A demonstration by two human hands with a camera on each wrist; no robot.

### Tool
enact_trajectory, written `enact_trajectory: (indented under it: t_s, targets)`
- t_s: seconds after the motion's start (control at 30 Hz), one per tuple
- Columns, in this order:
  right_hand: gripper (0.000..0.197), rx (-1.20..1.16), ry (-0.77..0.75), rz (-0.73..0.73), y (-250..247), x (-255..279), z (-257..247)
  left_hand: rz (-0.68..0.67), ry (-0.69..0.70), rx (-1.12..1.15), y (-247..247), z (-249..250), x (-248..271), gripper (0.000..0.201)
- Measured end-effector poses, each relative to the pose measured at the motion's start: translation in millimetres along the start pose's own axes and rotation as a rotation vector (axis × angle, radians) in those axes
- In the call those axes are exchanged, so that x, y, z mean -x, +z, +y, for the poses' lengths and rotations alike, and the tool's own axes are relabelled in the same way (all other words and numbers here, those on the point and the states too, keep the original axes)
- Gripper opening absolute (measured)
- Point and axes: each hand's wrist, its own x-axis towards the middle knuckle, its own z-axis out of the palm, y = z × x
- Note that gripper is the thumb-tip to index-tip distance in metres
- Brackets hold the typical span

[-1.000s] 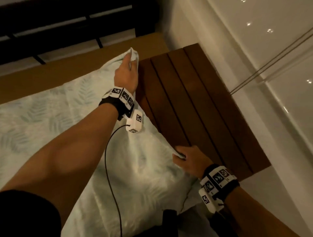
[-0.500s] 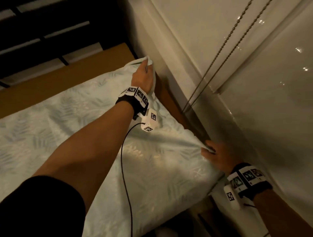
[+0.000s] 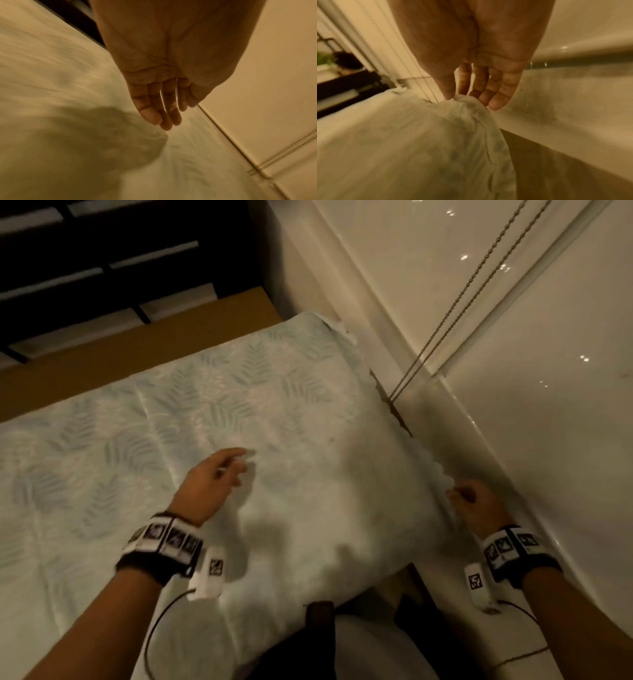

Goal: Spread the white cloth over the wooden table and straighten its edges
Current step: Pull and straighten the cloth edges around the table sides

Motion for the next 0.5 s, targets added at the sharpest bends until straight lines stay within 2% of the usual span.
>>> enact_trajectory:
  t_s: [0.07,0.13,0.2,0.27,0.33,0.4,0.5]
  targets:
    - [0.028,0.105,-0.028,0.082,7.5,21.5,6.6,0.099,-0.029,-0.106,-27.8,-38.1,65.0,0.021]
    - [0.034,0.21,-0.171,0.078,23.4,45.1,0.7,0.154,-0.103,-0.203,-41.7,-69.7,130.0,0.016]
    - [0.036,0.328,-0.368,-0.064,48.4,69.4,-8.8,0.129,-0.149,-0.256,-40.6,-99.2,186.8,0.015]
    - [0.041,0.527,-0.586,-0.235,77.1,96.3,-17.8,0.039,-0.105,-0.396,-29.9,-122.3,232.8,0.029]
    - [0.052,0.733,-0.803,-0.345,105.5,117.1,-21.3,-0.057,-0.038,-0.555,-11.0,-138.4,265.6,0.048]
    - [0.062,0.864,-0.922,-0.411,126.2,127.6,-25.2,-0.043,-0.006,-0.621,9.9,-142.7,281.2,0.058]
    - [0.049,0.919,-1.106,-0.43,137.7,129.8,-33.3,0.062,0.091,-0.707,31.8,-140.6,285.6,0.049]
